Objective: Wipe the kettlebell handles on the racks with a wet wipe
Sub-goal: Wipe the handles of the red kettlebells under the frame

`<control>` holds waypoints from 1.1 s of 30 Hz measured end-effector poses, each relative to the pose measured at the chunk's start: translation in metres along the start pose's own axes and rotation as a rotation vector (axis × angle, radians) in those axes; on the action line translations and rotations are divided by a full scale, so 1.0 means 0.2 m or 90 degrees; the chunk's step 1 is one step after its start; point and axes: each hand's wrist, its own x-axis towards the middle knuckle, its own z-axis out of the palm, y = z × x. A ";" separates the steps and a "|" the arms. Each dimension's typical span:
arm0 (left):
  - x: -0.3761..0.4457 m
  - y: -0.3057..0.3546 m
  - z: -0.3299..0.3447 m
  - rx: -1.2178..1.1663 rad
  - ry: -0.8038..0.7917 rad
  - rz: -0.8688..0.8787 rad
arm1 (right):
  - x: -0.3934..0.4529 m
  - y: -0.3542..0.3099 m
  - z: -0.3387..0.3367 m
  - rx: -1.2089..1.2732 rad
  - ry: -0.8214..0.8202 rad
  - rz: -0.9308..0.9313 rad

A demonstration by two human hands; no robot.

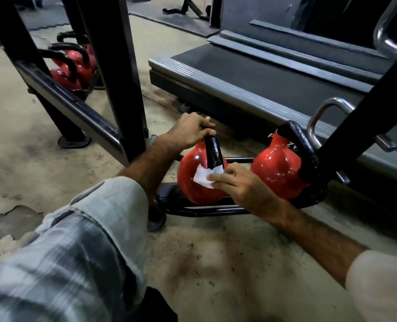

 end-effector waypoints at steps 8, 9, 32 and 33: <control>-0.03 0.01 0.01 0.004 0.026 0.017 | 0.05 -0.06 -0.02 0.228 0.129 0.323; -0.03 0.01 0.01 0.007 0.025 0.019 | 0.04 -0.07 -0.01 0.255 0.147 0.357; -0.05 0.01 0.00 0.062 -0.026 -0.007 | 0.20 0.08 0.17 0.728 0.068 0.990; -0.05 0.01 0.01 0.054 -0.025 -0.008 | 0.18 0.09 0.16 0.753 0.048 0.979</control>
